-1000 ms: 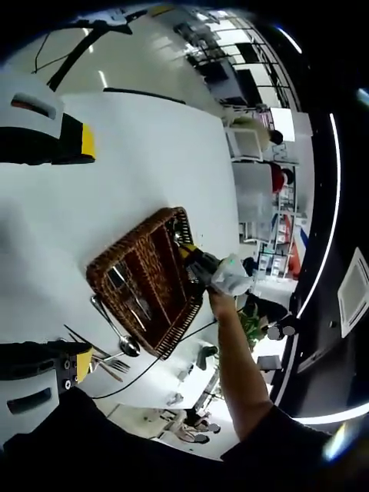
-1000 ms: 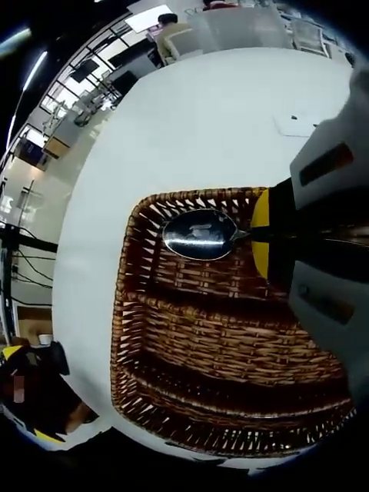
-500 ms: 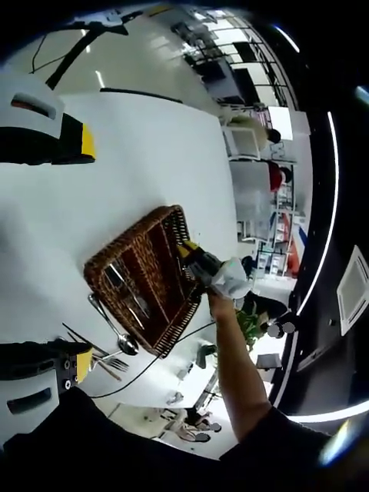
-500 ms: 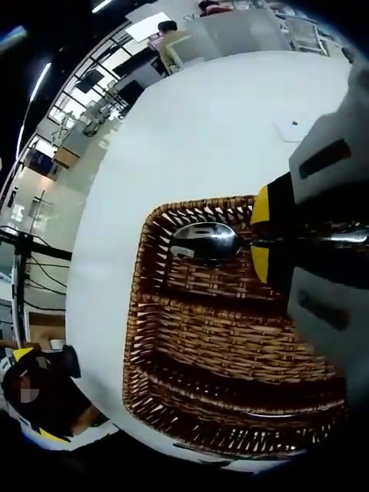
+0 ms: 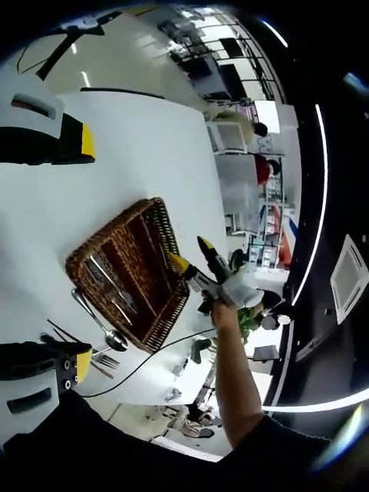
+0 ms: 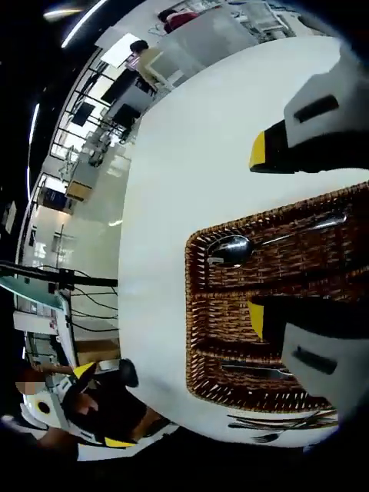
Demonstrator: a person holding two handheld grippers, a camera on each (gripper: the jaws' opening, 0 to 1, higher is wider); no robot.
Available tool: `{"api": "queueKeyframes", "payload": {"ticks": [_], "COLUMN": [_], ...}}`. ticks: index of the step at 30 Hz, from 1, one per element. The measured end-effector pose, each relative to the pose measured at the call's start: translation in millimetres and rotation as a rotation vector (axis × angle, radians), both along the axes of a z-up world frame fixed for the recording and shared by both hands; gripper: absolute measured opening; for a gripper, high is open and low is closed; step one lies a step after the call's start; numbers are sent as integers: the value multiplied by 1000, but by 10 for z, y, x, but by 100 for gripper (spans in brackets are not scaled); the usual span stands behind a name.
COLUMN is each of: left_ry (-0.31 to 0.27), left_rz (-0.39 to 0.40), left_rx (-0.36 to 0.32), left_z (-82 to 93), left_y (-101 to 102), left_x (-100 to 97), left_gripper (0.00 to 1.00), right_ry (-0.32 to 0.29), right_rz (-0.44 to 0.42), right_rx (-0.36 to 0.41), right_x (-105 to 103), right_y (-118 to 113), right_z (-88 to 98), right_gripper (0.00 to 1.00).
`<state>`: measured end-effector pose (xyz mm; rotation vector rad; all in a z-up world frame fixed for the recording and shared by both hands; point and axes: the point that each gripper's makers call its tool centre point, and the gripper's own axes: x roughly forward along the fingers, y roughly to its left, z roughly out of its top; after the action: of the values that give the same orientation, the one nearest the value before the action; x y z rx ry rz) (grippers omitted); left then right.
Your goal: Arrange the knives, forks, and spoons in their matching storage slots by inserting each utensil handle-first until every utensil is classified and aligned in the correct compartment
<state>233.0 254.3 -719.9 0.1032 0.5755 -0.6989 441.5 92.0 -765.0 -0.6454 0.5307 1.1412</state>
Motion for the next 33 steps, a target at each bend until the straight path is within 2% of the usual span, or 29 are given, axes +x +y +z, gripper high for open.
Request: {"api": "queueKeyframes", "payload": {"ticks": [4,7,10,14,20,24,33], "left_ry": [-21,-31,-42,-58,-63,-78,-122], "left_rz": [-14,-18,-24,-26,-22,-32,-52], "left_rx": [2,3,7,5,-29,-30,-25], "left_z": [62,94,131,182,259,312,423], "left_y": [-83,-105,-134,-180,-308,-400,-588], "left_x": [-15,-18,-29,-42,-89,-109,-175], "left_gripper": [100,100,100,100,100,100,100], "right_ry": [6,-3,-4,-19,-23,-34,-61], "right_rz": [-91,-125,-152,-201,-248,-295,-414], "right_rx": [56,83,87,130,145,159,204], "right_x": [-87,-204,-303,-454,-704,-841,-1310], "right_y": [-134,-257,-349,-469,-672,-839,-1331], "right_z": [133,262,348,482,537,618,747], "right_gripper": [93,99,99,99,99,99,99]}}
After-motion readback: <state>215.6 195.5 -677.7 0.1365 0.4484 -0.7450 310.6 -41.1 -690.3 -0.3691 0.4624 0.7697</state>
